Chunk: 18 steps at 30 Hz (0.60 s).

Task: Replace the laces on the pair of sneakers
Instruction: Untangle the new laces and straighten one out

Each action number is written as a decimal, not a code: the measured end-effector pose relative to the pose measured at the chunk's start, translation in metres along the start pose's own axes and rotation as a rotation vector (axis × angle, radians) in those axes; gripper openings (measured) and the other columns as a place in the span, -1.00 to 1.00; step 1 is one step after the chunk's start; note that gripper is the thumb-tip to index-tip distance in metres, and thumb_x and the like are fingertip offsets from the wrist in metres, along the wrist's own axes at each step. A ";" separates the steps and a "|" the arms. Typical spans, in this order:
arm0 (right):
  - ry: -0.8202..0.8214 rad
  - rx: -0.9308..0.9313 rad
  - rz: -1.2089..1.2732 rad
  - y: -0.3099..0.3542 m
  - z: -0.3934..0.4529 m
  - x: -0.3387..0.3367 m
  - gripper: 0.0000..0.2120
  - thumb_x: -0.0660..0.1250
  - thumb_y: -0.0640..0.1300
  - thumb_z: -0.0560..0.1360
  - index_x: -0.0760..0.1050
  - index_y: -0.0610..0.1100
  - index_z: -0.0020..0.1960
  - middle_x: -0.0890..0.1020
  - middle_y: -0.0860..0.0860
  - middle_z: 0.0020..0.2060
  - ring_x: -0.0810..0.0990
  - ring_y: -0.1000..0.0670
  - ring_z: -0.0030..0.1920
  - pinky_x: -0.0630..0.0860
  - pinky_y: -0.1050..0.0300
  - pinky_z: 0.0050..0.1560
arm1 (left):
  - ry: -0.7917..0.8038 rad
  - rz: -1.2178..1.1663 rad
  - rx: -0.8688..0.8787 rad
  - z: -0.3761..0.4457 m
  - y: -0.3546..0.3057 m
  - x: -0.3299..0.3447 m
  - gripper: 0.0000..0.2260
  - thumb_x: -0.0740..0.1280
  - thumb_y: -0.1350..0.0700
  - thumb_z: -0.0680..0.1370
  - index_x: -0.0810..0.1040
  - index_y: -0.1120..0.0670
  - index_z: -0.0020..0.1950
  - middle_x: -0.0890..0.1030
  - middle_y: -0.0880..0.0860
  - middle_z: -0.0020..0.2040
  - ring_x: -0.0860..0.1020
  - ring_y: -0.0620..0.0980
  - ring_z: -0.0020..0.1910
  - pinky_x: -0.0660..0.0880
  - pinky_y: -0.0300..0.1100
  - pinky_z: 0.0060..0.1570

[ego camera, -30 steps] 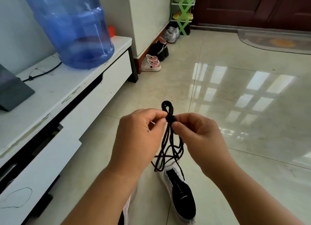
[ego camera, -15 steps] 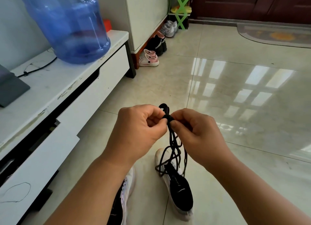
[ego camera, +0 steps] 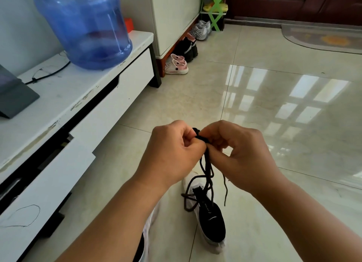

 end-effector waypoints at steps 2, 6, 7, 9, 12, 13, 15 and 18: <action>0.015 -0.003 0.008 -0.001 0.000 0.000 -0.83 0.39 -0.34 0.35 0.58 -0.12 -0.12 0.60 0.09 -0.34 0.56 0.07 -0.33 0.51 0.29 -0.29 | 0.011 -0.009 -0.012 -0.002 0.000 0.003 -0.93 0.34 0.19 0.36 0.50 0.08 -0.33 0.41 -0.14 -0.59 0.34 -0.19 -0.61 0.22 -0.45 -0.59; -0.013 0.056 0.163 -0.005 -0.001 -0.002 -0.77 0.38 -0.42 0.37 0.53 -0.10 -0.18 0.58 0.12 -0.42 0.55 0.14 -0.38 0.44 0.39 -0.33 | 0.010 -0.075 -0.009 -0.003 -0.002 0.006 -0.94 0.31 0.14 0.37 0.50 0.04 -0.31 0.52 -0.01 -0.50 0.42 -0.11 -0.57 0.37 -0.33 -0.56; -0.018 0.078 0.203 -0.006 -0.001 -0.001 -0.78 0.38 -0.40 0.37 0.52 -0.09 -0.18 0.58 0.13 -0.40 0.55 0.16 -0.37 0.42 0.42 -0.31 | -0.002 -0.118 -0.014 -0.003 -0.002 0.005 -0.95 0.30 0.11 0.36 0.50 0.03 -0.31 0.55 0.02 -0.47 0.46 -0.04 -0.53 0.43 -0.27 -0.53; -0.016 0.103 0.237 -0.007 0.000 -0.002 -0.80 0.39 -0.35 0.38 0.52 -0.06 -0.14 0.61 0.20 -0.32 0.56 0.23 -0.26 0.39 0.47 -0.21 | -0.027 -0.199 -0.017 0.000 -0.001 0.002 -0.94 0.27 0.06 0.34 0.51 0.02 -0.29 0.59 0.06 -0.37 0.54 0.08 -0.38 0.52 -0.13 -0.37; -0.003 0.172 0.233 -0.013 -0.001 -0.006 -0.89 0.41 -0.28 0.41 0.55 -0.10 -0.16 0.63 0.19 -0.31 0.57 0.23 -0.22 0.41 0.46 -0.18 | 0.020 -0.356 -0.053 0.002 0.003 0.002 -0.90 0.26 0.00 0.34 0.53 -0.03 -0.24 0.63 0.03 -0.29 0.62 0.09 -0.22 0.58 -0.07 -0.16; 0.011 0.194 0.210 -0.015 -0.001 -0.007 -0.94 0.42 -0.23 0.41 0.57 -0.10 -0.19 0.63 0.15 -0.34 0.57 0.21 -0.27 0.42 0.43 -0.22 | 0.047 -0.394 -0.073 0.001 0.004 0.003 -0.92 0.26 0.01 0.36 0.53 -0.05 -0.23 0.64 -0.01 -0.28 0.64 0.07 -0.21 0.58 -0.10 -0.14; 0.083 0.228 0.194 -0.018 -0.004 -0.006 -0.89 0.41 -0.08 0.41 0.61 -0.12 -0.20 0.58 0.01 -0.41 0.50 0.14 -0.37 0.40 0.32 -0.31 | 0.075 -0.467 -0.119 0.001 0.008 0.005 -0.92 0.27 0.13 0.46 0.52 -0.02 -0.19 0.65 -0.02 -0.26 0.65 -0.01 -0.24 0.57 -0.23 -0.19; 0.186 0.325 0.290 -0.024 -0.009 -0.002 -0.78 0.33 -0.04 0.48 0.62 -0.20 -0.14 0.56 -0.32 -0.23 0.55 -0.26 -0.20 0.50 -0.16 -0.12 | 0.115 -0.567 -0.186 0.002 0.009 0.003 -0.91 0.24 0.24 0.52 0.51 0.09 -0.12 0.69 0.06 -0.22 0.67 -0.01 -0.23 0.55 -0.31 -0.22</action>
Point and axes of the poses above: each hand's wrist, its own z-axis towards the middle knuckle, its own x-axis out of the palm, y = z × x, the point moved 7 cm from there along z, towards the middle knuckle
